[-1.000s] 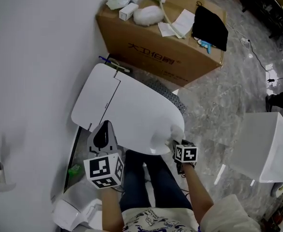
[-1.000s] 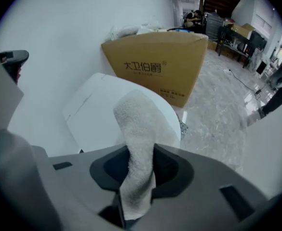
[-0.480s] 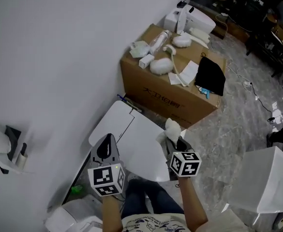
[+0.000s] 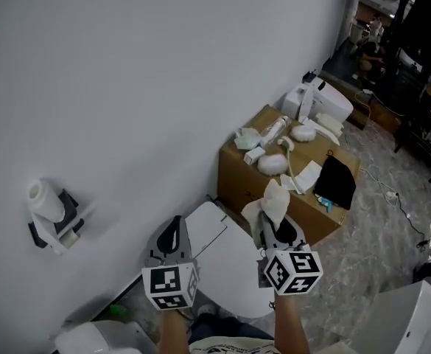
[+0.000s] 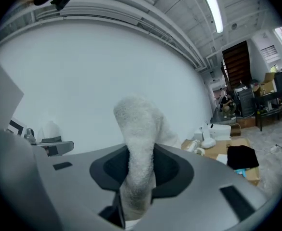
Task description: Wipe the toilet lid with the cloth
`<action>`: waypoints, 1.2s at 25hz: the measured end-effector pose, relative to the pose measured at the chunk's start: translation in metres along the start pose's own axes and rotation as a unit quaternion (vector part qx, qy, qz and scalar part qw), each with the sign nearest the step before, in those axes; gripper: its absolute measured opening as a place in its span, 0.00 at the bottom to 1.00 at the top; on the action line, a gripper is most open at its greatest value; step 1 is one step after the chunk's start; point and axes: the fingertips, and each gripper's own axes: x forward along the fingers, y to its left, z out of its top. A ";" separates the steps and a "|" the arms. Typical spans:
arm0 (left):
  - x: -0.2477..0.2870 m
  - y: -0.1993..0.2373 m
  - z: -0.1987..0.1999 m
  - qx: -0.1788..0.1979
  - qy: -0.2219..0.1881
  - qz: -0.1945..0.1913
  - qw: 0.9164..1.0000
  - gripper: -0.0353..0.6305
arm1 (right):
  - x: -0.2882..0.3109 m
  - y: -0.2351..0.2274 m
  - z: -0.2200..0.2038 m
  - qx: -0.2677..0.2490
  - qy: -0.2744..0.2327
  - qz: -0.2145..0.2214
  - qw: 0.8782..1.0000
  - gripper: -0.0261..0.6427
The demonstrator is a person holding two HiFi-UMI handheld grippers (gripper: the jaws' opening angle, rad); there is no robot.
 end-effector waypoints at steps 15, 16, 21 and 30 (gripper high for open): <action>-0.032 0.030 0.059 0.020 -0.059 0.049 0.997 0.07 | 0.002 0.035 0.052 -0.081 -0.068 0.031 0.994 0.20; -0.033 0.031 0.060 0.022 -0.060 0.049 0.997 0.07 | 0.003 0.035 0.053 -0.079 -0.069 0.032 0.994 0.20; -0.036 0.036 0.064 0.026 -0.063 0.054 0.996 0.07 | 0.005 0.041 0.056 -0.074 -0.074 0.038 0.994 0.20; -0.038 0.041 0.068 0.033 -0.066 0.054 0.996 0.07 | 0.008 0.051 0.059 -0.085 -0.074 0.046 0.993 0.20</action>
